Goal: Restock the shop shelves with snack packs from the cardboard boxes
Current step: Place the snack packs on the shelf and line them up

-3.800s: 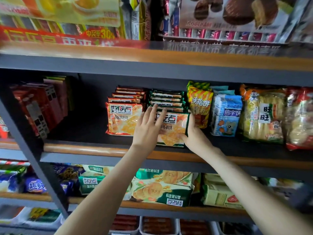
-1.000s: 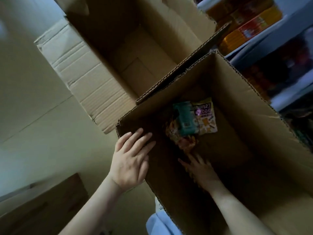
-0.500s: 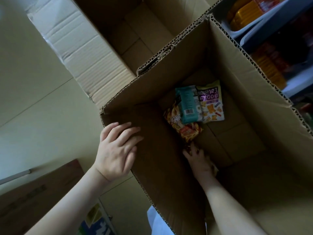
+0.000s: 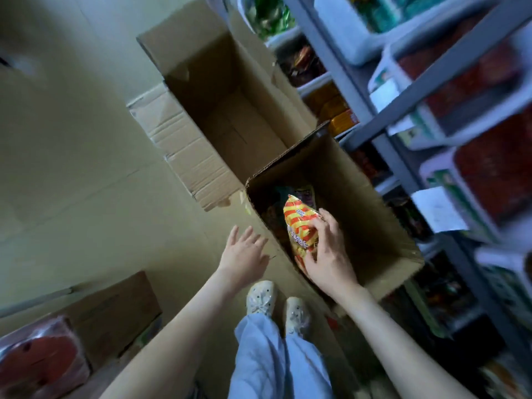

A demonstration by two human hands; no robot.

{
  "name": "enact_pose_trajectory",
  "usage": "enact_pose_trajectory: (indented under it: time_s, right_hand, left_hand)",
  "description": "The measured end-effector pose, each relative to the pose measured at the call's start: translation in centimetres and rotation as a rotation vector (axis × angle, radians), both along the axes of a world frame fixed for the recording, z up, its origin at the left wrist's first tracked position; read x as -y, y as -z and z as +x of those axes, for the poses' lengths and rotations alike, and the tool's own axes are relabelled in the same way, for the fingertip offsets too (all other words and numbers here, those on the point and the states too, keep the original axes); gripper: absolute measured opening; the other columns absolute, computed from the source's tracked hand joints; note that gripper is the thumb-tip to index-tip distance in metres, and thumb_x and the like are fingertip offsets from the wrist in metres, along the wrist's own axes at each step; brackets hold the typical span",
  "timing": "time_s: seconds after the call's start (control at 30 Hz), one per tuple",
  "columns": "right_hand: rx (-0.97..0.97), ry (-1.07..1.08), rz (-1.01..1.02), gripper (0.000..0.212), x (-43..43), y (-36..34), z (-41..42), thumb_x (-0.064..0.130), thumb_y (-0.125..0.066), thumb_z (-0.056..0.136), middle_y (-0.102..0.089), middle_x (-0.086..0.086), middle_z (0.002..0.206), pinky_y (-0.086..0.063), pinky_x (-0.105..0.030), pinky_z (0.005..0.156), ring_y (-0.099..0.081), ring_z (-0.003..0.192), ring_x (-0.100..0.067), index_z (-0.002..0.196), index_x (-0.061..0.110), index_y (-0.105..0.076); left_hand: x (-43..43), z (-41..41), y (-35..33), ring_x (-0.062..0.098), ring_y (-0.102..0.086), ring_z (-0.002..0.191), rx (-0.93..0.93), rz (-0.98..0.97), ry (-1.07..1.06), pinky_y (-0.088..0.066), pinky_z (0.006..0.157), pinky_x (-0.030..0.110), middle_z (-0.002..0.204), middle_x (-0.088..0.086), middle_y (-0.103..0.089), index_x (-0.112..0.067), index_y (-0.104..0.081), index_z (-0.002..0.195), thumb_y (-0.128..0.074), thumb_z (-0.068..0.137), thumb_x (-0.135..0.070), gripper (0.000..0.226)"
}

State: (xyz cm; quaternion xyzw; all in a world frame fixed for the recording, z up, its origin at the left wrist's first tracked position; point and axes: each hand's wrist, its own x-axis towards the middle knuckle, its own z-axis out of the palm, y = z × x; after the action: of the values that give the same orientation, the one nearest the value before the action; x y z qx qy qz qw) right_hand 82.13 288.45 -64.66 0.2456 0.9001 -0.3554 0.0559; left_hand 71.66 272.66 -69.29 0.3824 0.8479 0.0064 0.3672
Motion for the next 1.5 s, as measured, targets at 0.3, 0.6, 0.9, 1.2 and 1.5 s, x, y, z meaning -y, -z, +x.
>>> enact_pose_trajectory:
  time_s: [0.3,0.6,0.9,1.2,1.5]
  right_hand:
    - [-0.409,0.261,-0.068,0.074,-5.3,-28.2,2.6,-0.002,-0.065,0.073,-0.032,-0.009,0.145,-0.031,-0.035,0.112,-0.030,0.138,-0.018,0.127,0.033,-0.029]
    - [-0.703,0.577,-0.300,0.088,-6.6,-46.9,13.4,0.004,-0.069,0.081,-0.048,0.008,0.137,-0.047,-0.027,0.099,-0.054,0.119,0.000,0.146,0.029,-0.017]
    - [-0.803,0.859,-0.070,0.033,-8.4,-56.3,27.7,0.013,-0.074,0.079,-0.071,0.018,0.095,-0.047,-0.010,0.075,-0.064,0.092,0.004,0.106,0.026,-0.060]
    - [-0.948,0.820,0.270,0.040,-11.0,-61.1,36.6,-0.004,-0.069,0.081,-0.064,0.013,0.099,-0.042,-0.002,0.076,-0.060,0.089,0.014,0.106,0.023,-0.053]
    - [-0.968,0.994,0.509,0.044,-18.9,-61.9,39.7,0.002,-0.060,0.091,-0.054,0.015,0.106,-0.043,-0.016,0.082,-0.052,0.096,0.006,0.128,0.014,-0.041]
  left_hand:
    - [-8.7,-0.8,-28.4,0.004,-0.044,0.128,0.668,0.555,-0.333,-0.033,0.105,0.017,0.137,-0.015,-0.046,-0.029,-0.023,0.151,-0.067,0.086,-0.043,0.079]
    - [-16.0,5.7,-47.9,0.016,-0.066,0.107,0.918,0.746,-0.081,-0.054,0.092,0.038,0.118,-0.002,-0.068,-0.025,-0.048,0.132,-0.087,0.066,-0.038,0.077]
    - [-22.5,18.5,-58.7,-0.002,-0.058,0.108,0.612,0.902,0.444,-0.047,0.093,0.022,0.120,-0.012,-0.061,-0.025,-0.045,0.129,-0.087,0.068,-0.035,0.074]
    - [-27.8,27.4,-64.0,0.012,-0.044,0.119,0.169,1.261,0.783,-0.037,0.088,0.020,0.126,-0.002,-0.049,-0.013,-0.039,0.135,-0.079,0.079,-0.032,0.072]
    - [-34.4,26.4,-64.0,0.025,-0.004,0.148,-0.425,1.049,0.578,-0.010,0.119,0.041,0.162,0.008,-0.002,-0.020,-0.002,0.155,-0.054,0.097,-0.034,0.079]
